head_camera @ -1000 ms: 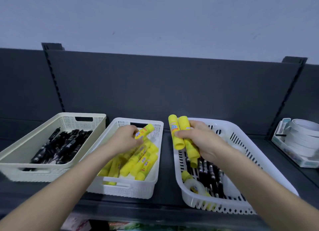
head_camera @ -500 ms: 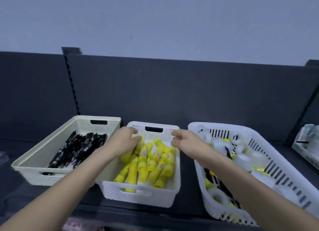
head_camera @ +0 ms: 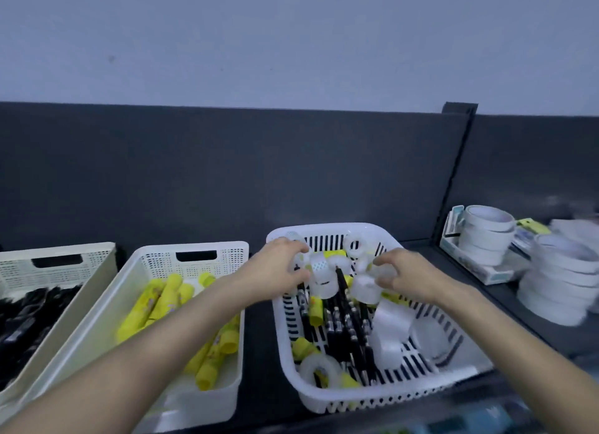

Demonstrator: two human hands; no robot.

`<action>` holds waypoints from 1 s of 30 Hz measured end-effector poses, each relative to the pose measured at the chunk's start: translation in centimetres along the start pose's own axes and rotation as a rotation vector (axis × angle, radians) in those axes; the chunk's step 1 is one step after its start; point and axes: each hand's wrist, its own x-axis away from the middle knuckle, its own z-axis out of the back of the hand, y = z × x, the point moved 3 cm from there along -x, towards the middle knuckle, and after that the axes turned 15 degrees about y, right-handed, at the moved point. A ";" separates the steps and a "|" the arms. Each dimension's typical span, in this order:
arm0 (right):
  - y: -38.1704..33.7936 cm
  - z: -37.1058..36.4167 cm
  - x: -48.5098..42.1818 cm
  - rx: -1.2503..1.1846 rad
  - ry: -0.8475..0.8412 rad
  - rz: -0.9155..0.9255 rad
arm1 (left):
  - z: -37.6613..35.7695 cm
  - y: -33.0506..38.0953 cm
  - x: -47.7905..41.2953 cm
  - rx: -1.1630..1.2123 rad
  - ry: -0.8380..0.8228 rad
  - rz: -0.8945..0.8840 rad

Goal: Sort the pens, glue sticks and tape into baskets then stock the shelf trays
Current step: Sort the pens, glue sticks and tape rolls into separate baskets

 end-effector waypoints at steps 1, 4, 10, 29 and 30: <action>0.6 -0.4 -0.4 0.027 -0.045 0.024 | -0.8 0.5 -0.6 -0.002 -0.036 -0.009; 1.1 -2.0 -1.4 0.039 -0.191 0.103 | -3.4 1.3 -2.4 -0.032 -0.143 -0.018; -0.1 -1.7 -1.4 0.212 -0.219 0.288 | -5.5 1.5 -4.0 -0.050 -0.140 -0.020; 1.0 -4.0 -3.7 0.240 -0.310 0.366 | -6.3 1.9 -3.5 -0.108 -0.362 -0.018; 1.1 -4.3 -3.8 0.250 -0.314 0.367 | -5.9 2.1 -3.6 -0.072 -0.361 -0.019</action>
